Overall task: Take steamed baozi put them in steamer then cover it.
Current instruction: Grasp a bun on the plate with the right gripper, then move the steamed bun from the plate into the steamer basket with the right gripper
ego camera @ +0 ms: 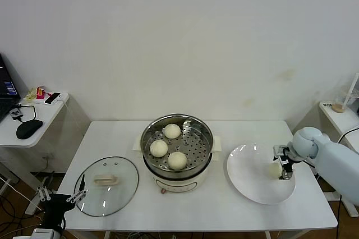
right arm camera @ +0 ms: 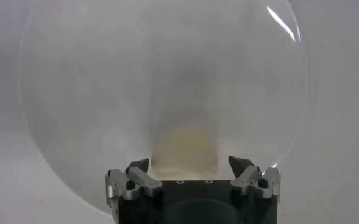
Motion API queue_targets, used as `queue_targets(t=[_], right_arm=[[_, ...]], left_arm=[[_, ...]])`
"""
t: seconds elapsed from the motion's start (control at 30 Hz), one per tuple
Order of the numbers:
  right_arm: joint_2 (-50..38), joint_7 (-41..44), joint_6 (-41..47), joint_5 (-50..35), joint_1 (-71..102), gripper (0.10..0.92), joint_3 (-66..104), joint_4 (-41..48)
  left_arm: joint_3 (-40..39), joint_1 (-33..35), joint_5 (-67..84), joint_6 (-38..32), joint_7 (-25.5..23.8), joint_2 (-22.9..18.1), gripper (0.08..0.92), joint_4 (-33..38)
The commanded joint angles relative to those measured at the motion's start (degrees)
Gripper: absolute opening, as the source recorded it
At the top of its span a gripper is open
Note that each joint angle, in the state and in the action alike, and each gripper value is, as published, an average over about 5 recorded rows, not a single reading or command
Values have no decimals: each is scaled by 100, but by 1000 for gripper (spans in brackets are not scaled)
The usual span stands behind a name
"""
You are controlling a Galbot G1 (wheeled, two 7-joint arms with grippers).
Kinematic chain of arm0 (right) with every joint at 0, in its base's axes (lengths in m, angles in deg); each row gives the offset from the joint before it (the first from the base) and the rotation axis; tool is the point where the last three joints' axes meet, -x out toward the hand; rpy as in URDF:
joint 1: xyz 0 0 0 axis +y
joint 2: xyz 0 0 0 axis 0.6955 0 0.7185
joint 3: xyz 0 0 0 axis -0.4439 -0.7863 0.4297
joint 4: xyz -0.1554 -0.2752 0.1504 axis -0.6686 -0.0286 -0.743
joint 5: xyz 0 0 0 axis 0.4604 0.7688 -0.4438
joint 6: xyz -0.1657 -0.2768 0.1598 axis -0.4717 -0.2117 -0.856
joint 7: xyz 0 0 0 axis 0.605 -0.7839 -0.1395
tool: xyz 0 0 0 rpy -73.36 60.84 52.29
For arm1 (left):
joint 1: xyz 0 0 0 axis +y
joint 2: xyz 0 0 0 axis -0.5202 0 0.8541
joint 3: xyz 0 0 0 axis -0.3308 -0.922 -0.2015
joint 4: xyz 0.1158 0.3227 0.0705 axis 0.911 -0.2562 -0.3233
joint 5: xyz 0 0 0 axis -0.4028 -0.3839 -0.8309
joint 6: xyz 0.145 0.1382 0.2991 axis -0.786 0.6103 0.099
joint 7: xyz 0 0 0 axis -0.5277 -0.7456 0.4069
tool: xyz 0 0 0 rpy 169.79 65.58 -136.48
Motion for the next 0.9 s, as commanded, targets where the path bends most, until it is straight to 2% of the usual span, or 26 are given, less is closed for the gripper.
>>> queue_targets(t=[0.03, 0.37, 0.67, 0.9], right_arm=[[65, 16, -9, 48, 55, 735, 54, 72], [-301, 246, 27, -112, -407, 624, -208, -310], [-660, 263, 381, -1065, -2018, 619, -1323, -1195], [-200, 1, 963, -2157, -3710, 622, -2430, -1842]], left_arm=[[9, 8, -1, -3, 4, -4, 823, 1], [38, 31, 25, -7, 7, -11, 823, 24], [8, -28, 26, 2, 6, 18, 823, 74], [-39, -82, 27, 13, 3, 59, 823, 68]])
